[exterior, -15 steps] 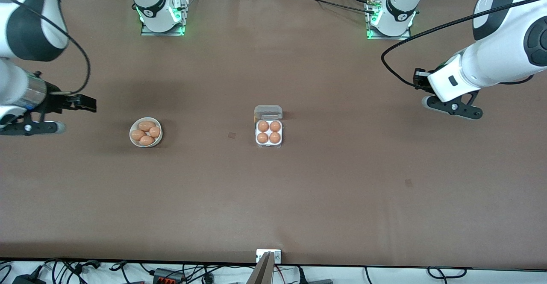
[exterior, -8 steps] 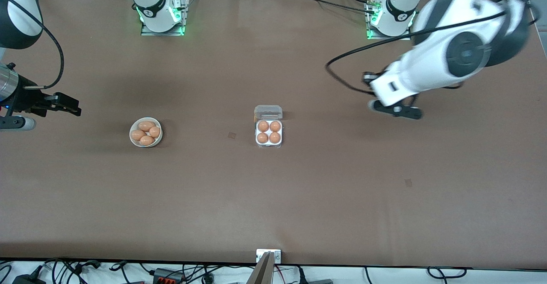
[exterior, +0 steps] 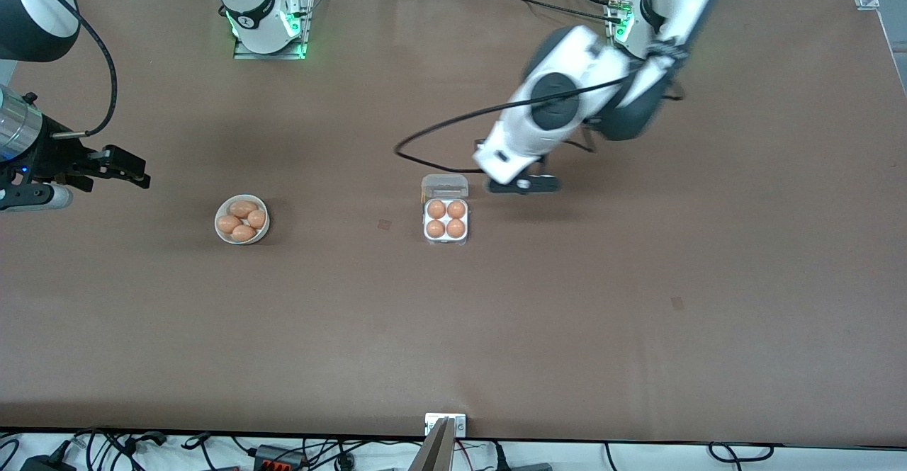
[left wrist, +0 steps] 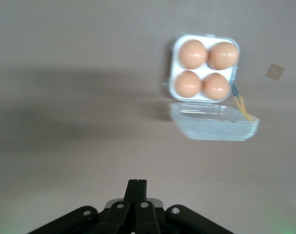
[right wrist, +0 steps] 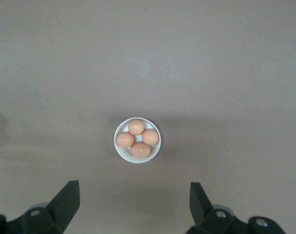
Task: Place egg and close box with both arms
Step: 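Reach the left gripper to the open carton lid, then push the carton lid shut over the eggs with the left gripper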
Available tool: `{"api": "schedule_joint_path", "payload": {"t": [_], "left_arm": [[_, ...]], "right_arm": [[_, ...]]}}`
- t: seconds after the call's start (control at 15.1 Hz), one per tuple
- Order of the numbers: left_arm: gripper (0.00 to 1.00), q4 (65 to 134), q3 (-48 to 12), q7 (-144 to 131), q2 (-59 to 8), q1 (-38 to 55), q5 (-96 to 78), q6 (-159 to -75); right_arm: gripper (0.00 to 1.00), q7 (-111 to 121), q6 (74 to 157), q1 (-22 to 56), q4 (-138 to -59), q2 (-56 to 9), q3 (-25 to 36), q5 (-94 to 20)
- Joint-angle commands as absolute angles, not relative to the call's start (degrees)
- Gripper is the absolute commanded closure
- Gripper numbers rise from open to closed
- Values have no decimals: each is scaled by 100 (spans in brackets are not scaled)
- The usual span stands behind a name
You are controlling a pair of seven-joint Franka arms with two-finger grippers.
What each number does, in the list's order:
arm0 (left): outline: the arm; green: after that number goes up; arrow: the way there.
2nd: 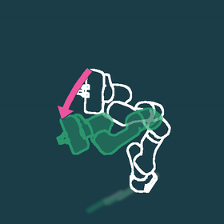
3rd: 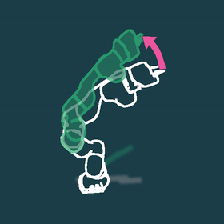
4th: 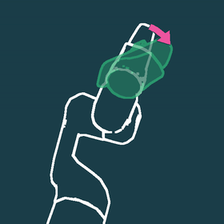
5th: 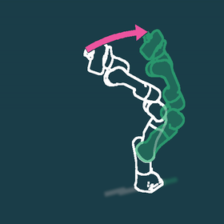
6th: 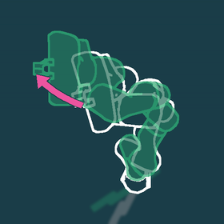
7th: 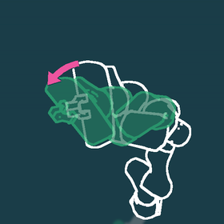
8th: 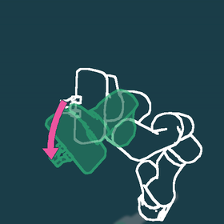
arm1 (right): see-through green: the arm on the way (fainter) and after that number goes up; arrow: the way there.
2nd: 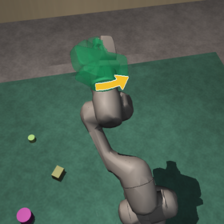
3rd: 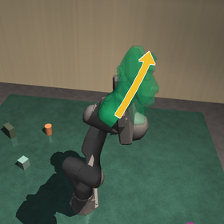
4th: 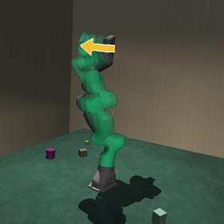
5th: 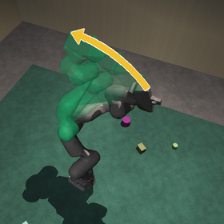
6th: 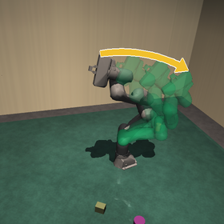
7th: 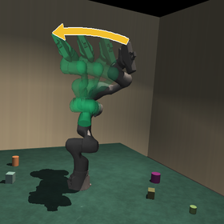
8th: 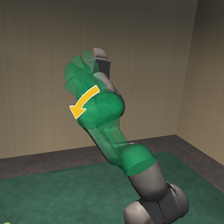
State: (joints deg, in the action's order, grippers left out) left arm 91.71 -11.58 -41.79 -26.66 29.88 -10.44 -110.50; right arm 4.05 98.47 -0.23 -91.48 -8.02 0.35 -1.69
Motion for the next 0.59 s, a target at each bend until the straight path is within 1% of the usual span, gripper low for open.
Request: {"api": "schedule_joint_path", "payload": {"t": [0.0,0.13,0.26,0.4,0.53], "left_arm": [[99,9079,-1107,-4700,-3093,3382,-1160,-11713],[99,9079,-1107,-4781,-3269,3471,-1151,-12092],[99,9079,-1107,-4790,-3401,3612,-1151,-12277],[99,9027,-1107,-4729,-3506,3674,-1090,-12488],[99,8991,-1099,-4702,-3699,3630,-1072,-12926]], "right_arm": [[0,378,9686,-123,-9035,-835,61,-167],[0,387,9686,-272,-9035,-835,79,-176],[0,509,9686,-369,-9044,-852,79,-193],[0,589,9703,-378,-9035,-888,79,-211],[0,598,9703,-361,-9026,-905,70,-211]]}}
